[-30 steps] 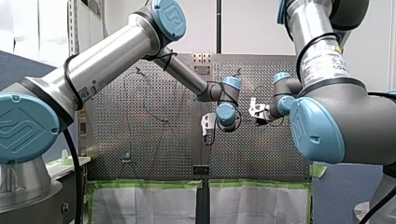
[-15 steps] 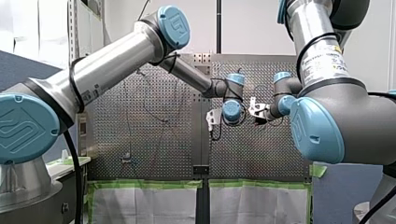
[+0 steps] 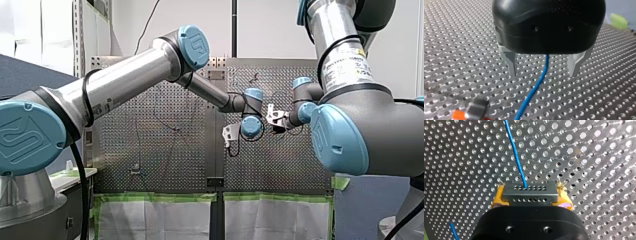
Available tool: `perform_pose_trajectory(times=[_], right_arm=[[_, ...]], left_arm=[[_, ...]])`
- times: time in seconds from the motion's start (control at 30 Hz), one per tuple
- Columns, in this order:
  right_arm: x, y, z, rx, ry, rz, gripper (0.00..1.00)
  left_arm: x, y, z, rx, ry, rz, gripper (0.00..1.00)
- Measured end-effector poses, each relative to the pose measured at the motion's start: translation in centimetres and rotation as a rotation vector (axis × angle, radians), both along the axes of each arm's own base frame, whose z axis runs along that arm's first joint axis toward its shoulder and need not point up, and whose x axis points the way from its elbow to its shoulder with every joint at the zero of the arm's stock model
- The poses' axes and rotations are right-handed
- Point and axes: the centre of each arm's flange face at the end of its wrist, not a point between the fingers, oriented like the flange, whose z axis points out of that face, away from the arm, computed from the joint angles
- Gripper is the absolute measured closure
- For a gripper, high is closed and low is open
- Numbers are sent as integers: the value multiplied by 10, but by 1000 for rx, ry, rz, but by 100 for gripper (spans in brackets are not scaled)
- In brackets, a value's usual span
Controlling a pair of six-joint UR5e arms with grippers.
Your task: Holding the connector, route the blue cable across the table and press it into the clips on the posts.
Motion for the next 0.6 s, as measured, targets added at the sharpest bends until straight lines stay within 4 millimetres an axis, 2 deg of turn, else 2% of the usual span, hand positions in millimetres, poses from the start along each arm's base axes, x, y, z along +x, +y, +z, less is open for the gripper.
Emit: perform_pose_trajectory(times=[0.23,0.47,0.6], right_arm=[[1,0,0,0,-1,5,100],[1,1,0,0,-2,9,100],[1,1,0,0,-2,10,100]], left_arm=[[3,0,1,-16,-9,6,0],[18,4,-12,-37,-18,30,0],[20,5,-14,-45,-18,35,0]])
